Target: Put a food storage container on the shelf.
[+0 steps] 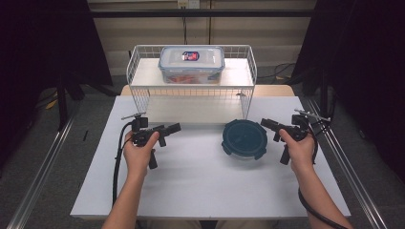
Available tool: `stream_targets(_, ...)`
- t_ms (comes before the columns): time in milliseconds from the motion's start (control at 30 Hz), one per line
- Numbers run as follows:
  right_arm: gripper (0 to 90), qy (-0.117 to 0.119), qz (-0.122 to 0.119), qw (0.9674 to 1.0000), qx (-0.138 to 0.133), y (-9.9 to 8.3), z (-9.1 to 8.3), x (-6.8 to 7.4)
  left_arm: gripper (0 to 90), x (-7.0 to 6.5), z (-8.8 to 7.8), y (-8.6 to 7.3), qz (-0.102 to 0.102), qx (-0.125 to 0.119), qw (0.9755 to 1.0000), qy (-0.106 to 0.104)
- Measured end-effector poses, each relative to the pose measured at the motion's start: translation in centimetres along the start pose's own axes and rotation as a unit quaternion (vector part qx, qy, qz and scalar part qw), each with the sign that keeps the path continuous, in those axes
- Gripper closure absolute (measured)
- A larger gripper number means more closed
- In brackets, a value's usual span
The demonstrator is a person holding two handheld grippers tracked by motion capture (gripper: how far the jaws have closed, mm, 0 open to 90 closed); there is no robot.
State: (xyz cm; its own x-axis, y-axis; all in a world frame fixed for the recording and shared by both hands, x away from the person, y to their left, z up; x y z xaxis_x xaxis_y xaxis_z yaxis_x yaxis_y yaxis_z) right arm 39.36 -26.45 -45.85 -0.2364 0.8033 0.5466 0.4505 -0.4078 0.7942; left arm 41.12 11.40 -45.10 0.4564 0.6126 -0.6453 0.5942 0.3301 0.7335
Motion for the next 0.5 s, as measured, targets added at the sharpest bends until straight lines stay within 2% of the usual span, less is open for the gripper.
stream_targets(200, 77.1, -0.012, -0.019, 0.9997, 0.01, -0.4, 0.1, -0.7, 4.1, 0.0, -0.1, -0.1, 0.001, 0.006, 1.0, -0.002)
stream_targets(333, 84.8, -0.022, -0.034, 0.9991, 0.014, -0.5, 0.1, -1.2, 4.1, 0.1, -0.1, -0.1, 0.001, 0.003, 1.0, 0.004)
stream_targets(367, 85.9, -0.025, -0.038, 0.9989, 0.013, -0.5, 0.2, -1.4, 4.2, 0.2, -0.1, -0.1, 0.003, 0.005, 1.0, 0.001)
stream_targets(433, 87.7, -0.028, -0.045, 0.9985, 0.014, -0.5, 0.3, -1.6, 4.1, 0.1, 0.0, 0.0, -0.007, -0.005, 1.0, 0.0)
stream_targets(500, 89.2, -0.032, -0.051, 0.998, 0.02, -0.6, 0.4, -1.8, 4.2, 0.2, -0.1, 0.0, -0.001, 0.0, 1.0, 0.002)
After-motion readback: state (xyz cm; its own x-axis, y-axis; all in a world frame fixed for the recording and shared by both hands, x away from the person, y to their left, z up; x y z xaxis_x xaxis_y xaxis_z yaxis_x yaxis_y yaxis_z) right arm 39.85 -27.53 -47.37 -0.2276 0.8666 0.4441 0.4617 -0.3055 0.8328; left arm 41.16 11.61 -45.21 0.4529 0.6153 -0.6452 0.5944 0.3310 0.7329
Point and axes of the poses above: each handheld gripper's, and its own axes: z roughly forward along the jaws, y roughly out of its top, x roughly to its left, the point moved 7 cm from there along z, roughly forward along the jaws, and after that the axes turned 10 degrees about -x, right-handed, at the moved point
